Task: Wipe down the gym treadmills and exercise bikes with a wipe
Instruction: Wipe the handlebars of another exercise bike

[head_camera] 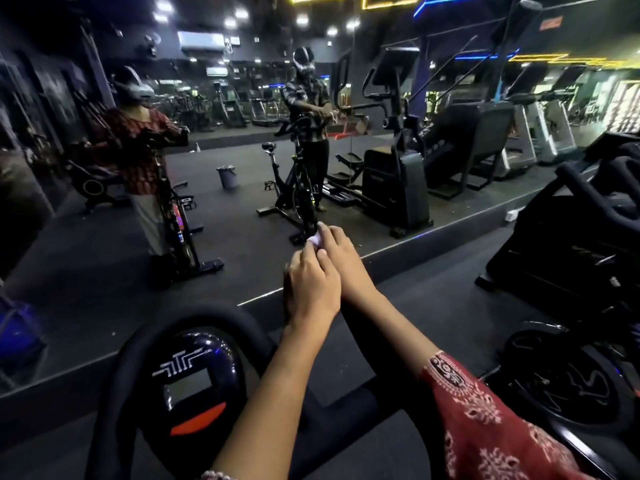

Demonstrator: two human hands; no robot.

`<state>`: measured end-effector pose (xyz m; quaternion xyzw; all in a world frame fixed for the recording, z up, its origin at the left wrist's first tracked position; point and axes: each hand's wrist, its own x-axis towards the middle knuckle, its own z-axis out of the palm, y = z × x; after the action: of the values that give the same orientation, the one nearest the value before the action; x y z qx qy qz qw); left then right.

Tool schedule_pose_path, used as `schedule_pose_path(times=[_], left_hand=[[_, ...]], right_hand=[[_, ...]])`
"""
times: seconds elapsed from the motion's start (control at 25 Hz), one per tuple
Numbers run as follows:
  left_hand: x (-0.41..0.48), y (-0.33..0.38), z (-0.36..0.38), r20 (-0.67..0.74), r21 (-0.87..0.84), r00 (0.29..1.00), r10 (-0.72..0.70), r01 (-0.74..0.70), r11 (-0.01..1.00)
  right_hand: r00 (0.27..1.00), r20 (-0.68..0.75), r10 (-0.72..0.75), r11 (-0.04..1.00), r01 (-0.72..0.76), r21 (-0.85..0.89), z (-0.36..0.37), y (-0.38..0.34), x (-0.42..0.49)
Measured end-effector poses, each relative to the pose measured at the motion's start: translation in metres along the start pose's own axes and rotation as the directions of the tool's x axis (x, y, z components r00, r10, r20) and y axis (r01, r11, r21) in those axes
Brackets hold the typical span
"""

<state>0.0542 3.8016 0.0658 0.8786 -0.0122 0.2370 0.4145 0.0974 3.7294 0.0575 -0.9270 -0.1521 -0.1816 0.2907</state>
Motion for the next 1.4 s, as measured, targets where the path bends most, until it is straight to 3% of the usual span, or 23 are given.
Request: schedule_pose_path(times=[0.16,0.28,0.44,0.52,0.76,0.92,0.96,1.12,1.2,1.28,1.4], left_hand=[[0.002,-0.010,0.010,0.057,-0.027,0.988,-0.143,0.145,0.989],[-0.003,-0.007,0.013,0.113,-0.001,0.986,-0.124,0.125,0.992],[-0.005,-0.007,0.013,0.102,0.031,0.992,-0.078,0.076,0.997],[-0.007,-0.010,0.013,0.092,0.039,0.995,-0.039,0.035,0.999],[-0.001,-0.009,0.012,0.064,0.011,0.998,-0.030,0.029,1.000],[-0.002,-0.006,0.011,0.072,-0.011,0.996,-0.049,0.050,0.999],[0.000,-0.005,0.011,0.061,-0.014,0.997,-0.052,0.053,0.998],[0.004,-0.002,0.009,-0.011,-0.057,0.996,-0.092,0.092,0.994],[0.002,-0.004,0.007,-0.020,-0.094,0.993,-0.115,0.113,0.989],[-0.004,-0.006,0.005,0.034,-0.093,0.995,-0.096,0.099,0.991],[-0.016,-0.008,0.006,0.144,-0.011,0.989,-0.023,0.024,1.000]], right_hand=[[0.993,0.005,0.118,0.982,-0.117,0.150,-0.003,0.012,-0.038],[0.975,0.200,0.100,0.976,-0.135,0.171,-0.024,0.045,-0.064],[0.976,-0.025,0.218,0.867,-0.181,0.465,-0.044,0.053,-0.027],[0.977,0.018,0.211,0.800,-0.183,0.572,-0.031,0.034,0.004],[0.983,0.116,0.144,0.814,-0.184,0.551,0.003,0.039,-0.003],[0.889,0.430,0.157,0.818,-0.361,0.447,-0.037,0.057,-0.042],[0.879,0.448,0.164,0.818,-0.375,0.436,-0.045,0.057,-0.039],[0.969,0.196,0.153,0.848,-0.230,0.478,-0.031,0.025,0.007],[0.979,0.124,0.163,0.925,-0.196,0.327,-0.009,0.011,0.016],[0.973,0.089,0.213,0.946,-0.228,0.230,-0.003,0.010,-0.001],[0.970,0.089,0.227,0.943,-0.242,0.230,-0.012,0.017,-0.043]])
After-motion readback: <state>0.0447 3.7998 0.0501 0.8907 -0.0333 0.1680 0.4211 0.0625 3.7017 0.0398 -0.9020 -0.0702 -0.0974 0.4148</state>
